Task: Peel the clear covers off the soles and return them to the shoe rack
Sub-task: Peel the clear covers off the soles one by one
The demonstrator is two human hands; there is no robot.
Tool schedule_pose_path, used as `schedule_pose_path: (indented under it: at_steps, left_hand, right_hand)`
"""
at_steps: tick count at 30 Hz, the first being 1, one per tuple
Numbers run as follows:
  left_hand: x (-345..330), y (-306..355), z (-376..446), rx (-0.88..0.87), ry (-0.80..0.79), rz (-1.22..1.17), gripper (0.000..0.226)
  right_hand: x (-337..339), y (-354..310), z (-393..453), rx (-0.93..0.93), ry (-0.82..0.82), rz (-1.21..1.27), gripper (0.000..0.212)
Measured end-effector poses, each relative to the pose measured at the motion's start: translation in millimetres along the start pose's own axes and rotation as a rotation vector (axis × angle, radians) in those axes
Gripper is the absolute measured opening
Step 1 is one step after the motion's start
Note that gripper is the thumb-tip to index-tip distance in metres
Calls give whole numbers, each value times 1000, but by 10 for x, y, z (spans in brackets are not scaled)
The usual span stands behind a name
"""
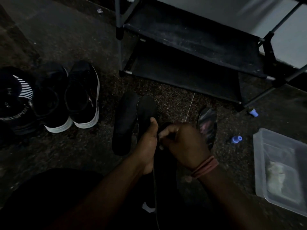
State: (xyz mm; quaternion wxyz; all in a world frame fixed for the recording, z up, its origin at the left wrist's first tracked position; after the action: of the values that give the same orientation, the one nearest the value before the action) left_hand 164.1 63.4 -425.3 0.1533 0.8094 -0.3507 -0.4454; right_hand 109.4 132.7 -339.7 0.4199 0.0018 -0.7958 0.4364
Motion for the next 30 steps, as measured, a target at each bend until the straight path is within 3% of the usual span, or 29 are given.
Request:
schedule_pose_path:
  at_steps: [2, 6, 8, 10, 13, 14, 19, 21, 23, 26, 27, 30]
  left_hand:
    - [17, 45, 5, -22, -1, 20, 77]
    - [-67, -44, 19, 25, -62, 27, 75]
    - [-94, -79, 12, 47, -74, 38, 74]
    - [-62, -29, -5, 32, -37, 29, 75]
    - [15, 74, 9, -40, 7, -9, 75]
    - [6, 93, -2, -46, 9, -22, 75]
    - [-84, -28, 28, 44, -118, -68, 79]
    - [-58, -55, 51, 43, -102, -74, 77]
    - [-20, -40, 52, 34, -56, -58, 80]
    - [48, -12, 79, 31, -4, -51, 87]
    - [65, -3, 86, 23, 3, -61, 88]
    - [37, -32, 93, 32, -37, -50, 85]
  right_hand:
    - [-12, 12, -5, -23, -94, 103, 15]
    - [222, 266, 1, -107, 252, -84, 16]
    - [223, 256, -1, -95, 324, -133, 14]
    - [123, 152, 2, -54, 204, -54, 15]
    - [-73, -17, -48, -61, -156, 251, 11]
    - [-75, -19, -58, -70, -199, 280, 9]
    - [244, 153, -2, -87, 234, -183, 13]
    - [182, 65, -22, -4, 302, -336, 13]
    - [96, -1, -31, 38, 217, -239, 17]
    - [9, 10, -32, -32, -91, 137, 15]
    - [-7, 45, -27, -53, -136, 160, 15]
    - [85, 154, 19, -45, 87, -67, 14]
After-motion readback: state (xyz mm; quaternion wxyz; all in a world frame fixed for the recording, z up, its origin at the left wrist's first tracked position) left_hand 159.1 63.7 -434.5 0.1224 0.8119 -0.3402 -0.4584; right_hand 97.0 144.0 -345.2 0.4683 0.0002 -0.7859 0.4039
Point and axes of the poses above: each hand's wrist, its own z-axis towards the middle knuckle, its own x-axis out of the back of the hand, y = z × x, the point moved 6 cm from there along z, towards the middle knuckle, and after that the axes turned 9 degrees about -y, right-handed, at the moved point
